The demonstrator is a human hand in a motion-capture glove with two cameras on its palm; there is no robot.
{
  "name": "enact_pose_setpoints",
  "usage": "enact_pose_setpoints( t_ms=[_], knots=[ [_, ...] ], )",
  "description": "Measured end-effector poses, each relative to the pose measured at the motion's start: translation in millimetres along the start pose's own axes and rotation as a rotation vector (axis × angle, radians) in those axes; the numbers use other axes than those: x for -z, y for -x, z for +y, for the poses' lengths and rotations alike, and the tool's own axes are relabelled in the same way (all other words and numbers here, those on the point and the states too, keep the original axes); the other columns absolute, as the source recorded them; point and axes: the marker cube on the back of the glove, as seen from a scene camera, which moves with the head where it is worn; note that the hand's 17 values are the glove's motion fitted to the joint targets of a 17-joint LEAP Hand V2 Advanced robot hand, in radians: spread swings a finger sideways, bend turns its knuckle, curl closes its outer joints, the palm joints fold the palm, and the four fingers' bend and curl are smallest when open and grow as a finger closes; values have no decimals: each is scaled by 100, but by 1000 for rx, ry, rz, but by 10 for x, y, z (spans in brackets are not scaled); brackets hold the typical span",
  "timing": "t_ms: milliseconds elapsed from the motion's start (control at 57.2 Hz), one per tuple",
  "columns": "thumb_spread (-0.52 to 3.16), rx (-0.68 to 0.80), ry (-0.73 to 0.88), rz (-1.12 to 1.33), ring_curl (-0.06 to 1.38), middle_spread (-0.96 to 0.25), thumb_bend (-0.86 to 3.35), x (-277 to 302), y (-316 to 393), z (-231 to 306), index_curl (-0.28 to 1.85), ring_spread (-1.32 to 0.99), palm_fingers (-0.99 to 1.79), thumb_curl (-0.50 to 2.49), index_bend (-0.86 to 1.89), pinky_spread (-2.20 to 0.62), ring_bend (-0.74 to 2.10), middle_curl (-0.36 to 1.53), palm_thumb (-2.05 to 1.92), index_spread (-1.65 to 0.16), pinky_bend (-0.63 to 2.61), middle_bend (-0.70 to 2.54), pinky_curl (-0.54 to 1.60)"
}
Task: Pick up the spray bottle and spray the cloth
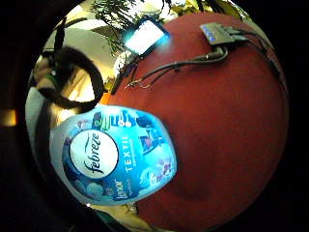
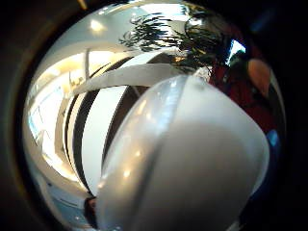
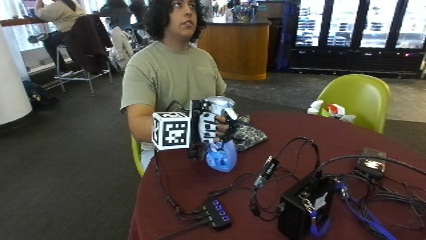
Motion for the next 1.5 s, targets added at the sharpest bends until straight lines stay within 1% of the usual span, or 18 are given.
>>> enact_pose_setpoints(
  t_ms=[17,35,87,105,122,157,192,210,280,419,577,664,734,909,1206,1276,1363,1503],
  knots=[
    [89,-5,0,-17,35,-6,-3,-6,10,-7,25,-18,87,45,14,-4,50,37,81,-30,19,19,33],
    [90,-8,-2,-31,36,-7,-1,-11,21,-9,26,-19,105,45,15,-6,53,38,83,-29,22,22,35],
    [86,-15,-9,-45,37,-10,-1,-14,50,2,26,-19,123,47,14,-11,55,39,86,-29,26,25,35],
    [85,-19,-9,-43,37,-10,-1,-8,64,10,27,-20,123,48,14,-12,55,39,86,-29,26,25,36],
    [77,-22,-8,-40,39,-13,-1,3,80,21,29,-20,140,50,16,-18,58,42,90,-28,33,30,38],
    [70,-24,-4,-29,40,-15,-1,33,114,57,31,-19,146,52,20,-21,58,45,91,-28,33,40,38],
    [66,-21,3,-14,42,-16,-2,71,156,112,33,-19,145,54,21,-23,60,46,92,-27,35,43,40],
    [63,-16,8,-5,43,-17,-2,93,182,143,35,-19,150,55,24,-23,61,48,92,-27,35,47,40],
    [55,31,33,49,45,-18,-2,189,327,282,38,-19,147,58,29,-26,65,51,94,-26,36,52,41],
    [42,104,169,212,48,-20,-2,399,884,527,45,-20,146,64,36,-28,71,54,95,-26,39,60,43],
    [34,93,467,525,49,-20,-3,357,1740,738,50,-21,143,69,41,-30,74,56,95,-26,42,64,44],
    [33,85,597,757,50,-20,-3,210,1991,824,51,-22,141,70,40,-31,75,56,95,-26,44,66,44],
    [32,63,668,911,50,-21,-3,42,2078,880,52,-21,141,72,40,-31,76,56,95,-26,45,67,44],
    [31,-22,777,1222,50,-21,-3,-452,1868,988,54,-22,140,75,39,-30,77,56,94,-26,46,68,44],
    [33,-196,1013,1525,50,-21,-3,-1041,890,1183,56,-22,139,78,37,-30,78,56,94,-26,46,68,43],
    [33,-225,1070,1573,50,-21,-3,-1113,675,1245,56,-22,139,79,37,-30,78,56,94,-26,46,69,43],
    [33,-249,1095,1603,50,-21,-3,-1160,493,1249,56,-22,139,79,37,-30,78,56,94,-26,46,69,43],
    [33,-241,1078,1533,49,-21,-3,-1249,628,1192,57,-22,139,80,36,-30,78,56,94,-27,46,69,43]
  ],
)
